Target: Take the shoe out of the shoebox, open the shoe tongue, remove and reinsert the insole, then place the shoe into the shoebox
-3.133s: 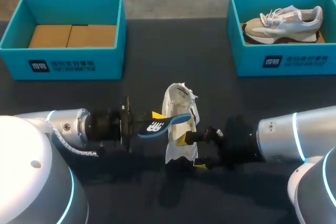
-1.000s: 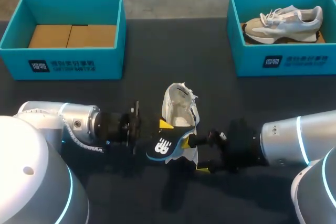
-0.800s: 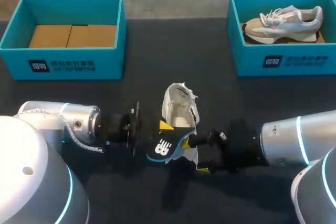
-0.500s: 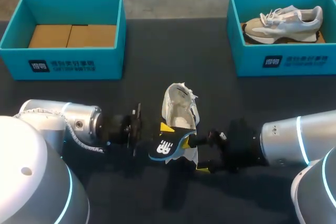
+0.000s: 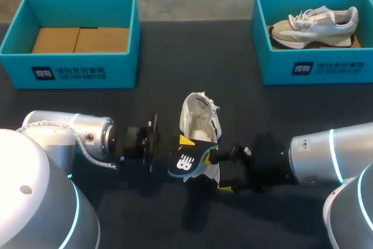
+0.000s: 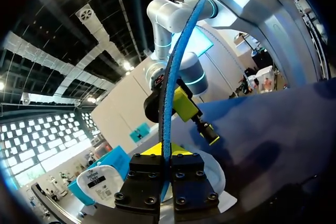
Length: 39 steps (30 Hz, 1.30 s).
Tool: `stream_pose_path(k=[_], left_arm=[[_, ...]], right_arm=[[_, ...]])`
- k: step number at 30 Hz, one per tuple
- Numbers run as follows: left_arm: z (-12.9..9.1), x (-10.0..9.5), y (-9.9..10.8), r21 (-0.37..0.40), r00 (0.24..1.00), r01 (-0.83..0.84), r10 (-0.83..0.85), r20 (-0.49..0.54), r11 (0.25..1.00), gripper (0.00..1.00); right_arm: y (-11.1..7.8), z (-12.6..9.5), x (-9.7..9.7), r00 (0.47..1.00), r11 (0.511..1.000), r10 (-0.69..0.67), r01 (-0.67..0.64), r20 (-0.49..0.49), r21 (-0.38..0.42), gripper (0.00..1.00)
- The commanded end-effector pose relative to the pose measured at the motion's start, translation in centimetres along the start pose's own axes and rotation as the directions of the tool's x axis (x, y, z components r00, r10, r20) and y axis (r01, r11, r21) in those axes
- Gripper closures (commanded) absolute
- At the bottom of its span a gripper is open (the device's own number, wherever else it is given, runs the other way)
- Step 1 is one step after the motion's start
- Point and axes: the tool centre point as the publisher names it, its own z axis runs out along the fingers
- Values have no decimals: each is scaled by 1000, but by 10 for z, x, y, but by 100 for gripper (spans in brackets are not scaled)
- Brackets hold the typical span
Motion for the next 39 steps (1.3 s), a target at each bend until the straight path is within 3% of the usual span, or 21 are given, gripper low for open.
stream_pose_path(k=[1,12,27,39], left_arm=[[0,0,-4,-1,1000,3,-3,2,1000,100],[0,-4,-18,15,1000,3,-4,12,1000,100],[-12,-9,-23,4,1000,19,-19,23,1000,100],[-7,-7,-23,11,1000,23,-23,10,1000,100]], right_arm=[[-1,-3,0,1000,1000,0,0,0,1,0],[-1,-3,0,1000,1000,0,0,0,1,0],[-1,-3,0,1000,1000,0,0,0,1,0],[-1,-3,0,1000,1000,0,0,0,1,0]])
